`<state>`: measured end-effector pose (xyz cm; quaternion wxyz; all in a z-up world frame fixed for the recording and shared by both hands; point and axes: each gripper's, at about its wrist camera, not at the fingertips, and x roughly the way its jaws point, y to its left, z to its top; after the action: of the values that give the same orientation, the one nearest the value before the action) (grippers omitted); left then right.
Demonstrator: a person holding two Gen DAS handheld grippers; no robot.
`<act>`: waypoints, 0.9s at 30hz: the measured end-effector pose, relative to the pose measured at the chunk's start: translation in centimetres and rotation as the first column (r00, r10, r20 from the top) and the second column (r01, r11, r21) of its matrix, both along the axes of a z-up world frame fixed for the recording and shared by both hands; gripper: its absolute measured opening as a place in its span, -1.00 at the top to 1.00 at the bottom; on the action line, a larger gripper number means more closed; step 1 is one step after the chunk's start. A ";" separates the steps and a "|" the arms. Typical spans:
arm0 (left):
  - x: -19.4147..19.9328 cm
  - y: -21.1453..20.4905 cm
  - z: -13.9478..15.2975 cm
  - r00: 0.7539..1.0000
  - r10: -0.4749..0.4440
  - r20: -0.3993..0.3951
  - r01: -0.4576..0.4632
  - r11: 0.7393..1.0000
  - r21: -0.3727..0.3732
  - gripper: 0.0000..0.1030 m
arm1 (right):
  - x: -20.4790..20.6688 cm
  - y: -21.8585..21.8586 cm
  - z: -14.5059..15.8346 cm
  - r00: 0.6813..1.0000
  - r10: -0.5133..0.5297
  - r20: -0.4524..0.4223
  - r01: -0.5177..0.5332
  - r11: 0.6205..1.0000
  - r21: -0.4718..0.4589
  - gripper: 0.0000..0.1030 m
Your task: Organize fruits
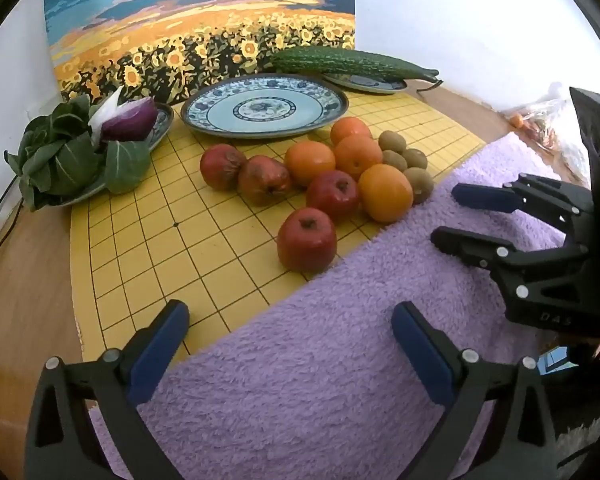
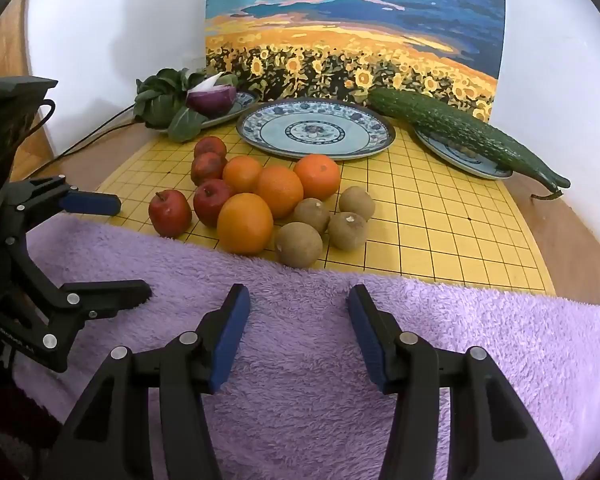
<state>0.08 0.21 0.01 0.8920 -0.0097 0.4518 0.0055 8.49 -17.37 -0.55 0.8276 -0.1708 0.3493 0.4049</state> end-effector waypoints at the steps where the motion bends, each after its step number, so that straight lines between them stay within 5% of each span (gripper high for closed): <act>1: 0.0 0.0 0.0 1.000 0.000 0.001 0.000 1.000 0.000 -1.00 | 0.0 0.0 0.0 1.000 0.002 -0.002 -0.002 1.000 0.001 -0.03; 27: 0.0 0.0 0.0 1.000 0.000 0.002 0.000 1.000 0.000 -1.00 | 0.1 0.5 -0.4 0.999 0.016 -0.031 -0.017 0.999 -0.042 -0.05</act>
<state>0.05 0.19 0.01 0.8926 -0.0097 0.4507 0.0053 8.61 -16.90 -0.93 0.8150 -0.1848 0.3689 0.4068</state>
